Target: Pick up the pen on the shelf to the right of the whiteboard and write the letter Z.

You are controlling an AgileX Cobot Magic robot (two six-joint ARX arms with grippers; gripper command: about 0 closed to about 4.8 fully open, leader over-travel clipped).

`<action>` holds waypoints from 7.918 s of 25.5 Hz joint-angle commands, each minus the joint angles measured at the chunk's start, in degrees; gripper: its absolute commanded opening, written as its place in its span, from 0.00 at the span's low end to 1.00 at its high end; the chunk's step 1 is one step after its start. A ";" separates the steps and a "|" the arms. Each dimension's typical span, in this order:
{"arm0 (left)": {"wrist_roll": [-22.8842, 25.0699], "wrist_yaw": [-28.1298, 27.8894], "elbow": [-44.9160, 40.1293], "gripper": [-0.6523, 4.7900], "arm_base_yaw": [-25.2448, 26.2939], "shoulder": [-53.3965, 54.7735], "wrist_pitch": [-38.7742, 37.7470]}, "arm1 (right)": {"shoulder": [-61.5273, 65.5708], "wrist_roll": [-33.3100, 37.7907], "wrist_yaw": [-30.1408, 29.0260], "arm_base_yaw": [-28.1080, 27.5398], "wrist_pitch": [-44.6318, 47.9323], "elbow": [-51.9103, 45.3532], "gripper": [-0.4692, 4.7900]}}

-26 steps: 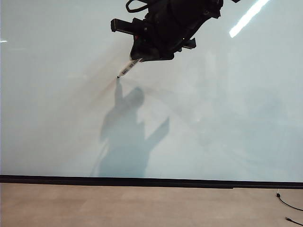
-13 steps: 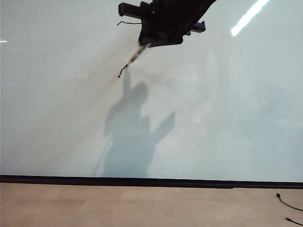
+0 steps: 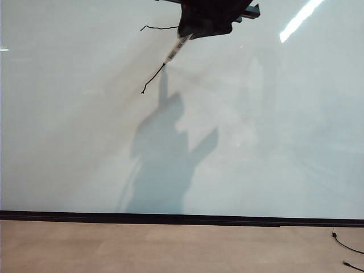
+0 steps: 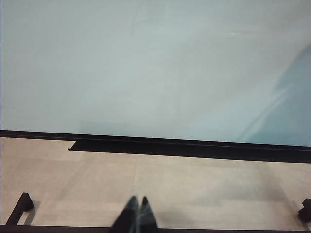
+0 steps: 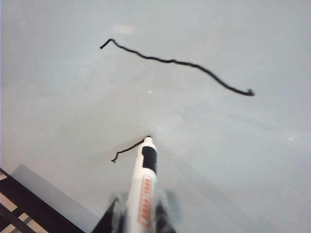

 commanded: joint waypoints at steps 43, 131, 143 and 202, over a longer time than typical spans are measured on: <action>0.24 0.04 0.13 0.11 0.00 0.02 0.31 | -5.11 2.99 3.39 7.23 9.27 -8.63 0.08; 0.24 0.02 0.13 0.11 0.00 0.02 0.31 | -0.74 6.12 9.25 0.31 20.28 -17.88 0.08; 0.24 0.02 0.13 0.11 0.00 0.02 0.31 | -1.66 6.12 9.49 -0.44 20.37 -18.78 0.08; 0.24 0.11 0.13 0.11 0.00 0.02 0.33 | -83.36 6.21 10.64 10.69 -25.38 -50.69 0.08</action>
